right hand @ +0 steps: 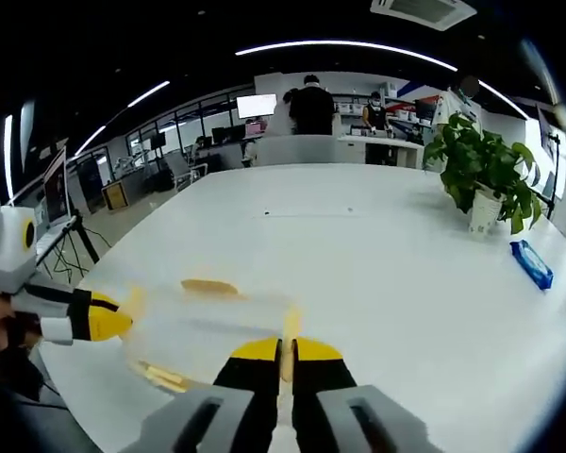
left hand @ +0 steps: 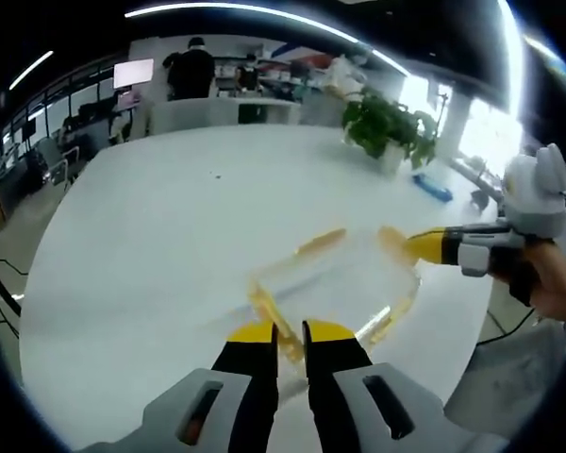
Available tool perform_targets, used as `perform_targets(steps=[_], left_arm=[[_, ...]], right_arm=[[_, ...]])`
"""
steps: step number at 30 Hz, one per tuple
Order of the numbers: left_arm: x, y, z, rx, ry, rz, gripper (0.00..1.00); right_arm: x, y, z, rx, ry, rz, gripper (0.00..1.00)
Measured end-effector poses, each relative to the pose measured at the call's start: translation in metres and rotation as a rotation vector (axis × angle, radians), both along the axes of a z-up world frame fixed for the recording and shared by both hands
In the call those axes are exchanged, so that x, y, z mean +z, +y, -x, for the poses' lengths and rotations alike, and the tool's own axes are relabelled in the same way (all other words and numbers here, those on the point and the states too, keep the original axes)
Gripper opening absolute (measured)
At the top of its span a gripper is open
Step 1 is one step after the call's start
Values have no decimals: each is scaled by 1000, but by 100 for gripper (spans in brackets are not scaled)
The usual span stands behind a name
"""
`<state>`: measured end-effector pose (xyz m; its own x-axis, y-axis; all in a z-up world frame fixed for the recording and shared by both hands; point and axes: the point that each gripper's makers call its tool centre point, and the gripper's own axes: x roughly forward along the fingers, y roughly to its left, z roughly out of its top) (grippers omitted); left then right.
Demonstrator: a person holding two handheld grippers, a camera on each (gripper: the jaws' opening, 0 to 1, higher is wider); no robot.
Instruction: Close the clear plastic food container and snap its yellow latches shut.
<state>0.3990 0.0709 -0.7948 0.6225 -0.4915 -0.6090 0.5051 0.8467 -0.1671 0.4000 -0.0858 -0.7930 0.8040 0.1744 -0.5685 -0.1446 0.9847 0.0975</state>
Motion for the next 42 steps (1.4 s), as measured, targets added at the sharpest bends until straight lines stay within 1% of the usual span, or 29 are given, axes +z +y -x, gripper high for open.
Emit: perform_targets(steps=[4,15,21,25,27,29,31,33,35,40,42], left_arm=[[-2,-2,-1,-1,6,4,7],[-3,-4,-4,-4,-5,10,6],[-4,-2,-5,-2,-4,32,7],[-3,-3,-5,4,-3,64,8],[-5,-1,-3,10,7,81,7],[-8,5,-2,21,19,79,8],[-10,11,-1,27,23,69,10],[-10,13,0,27,23,84,12],[-10,16,0,43,29,97,13],[-10,22,-1,57,24,84,18],[-7,22,-2,56,8,100,21]], right_arm=[[-1,-3,-1,-5,2,-6,0],[-1,-4,1,-19,-4,-9,0],[-1,-7,1,-37,-15,-31,0],[0,-10,1,-51,-22,-29,0],[1,-12,1,-57,-28,-31,0],[4,-15,-1,-66,-49,-34,0],[4,-15,0,-64,-42,-36,0],[4,-17,0,-68,-41,-33,0],[3,-19,0,-75,-38,-27,0],[3,-28,2,-97,-38,-18,0],[3,-32,2,-107,-38,-20,0]])
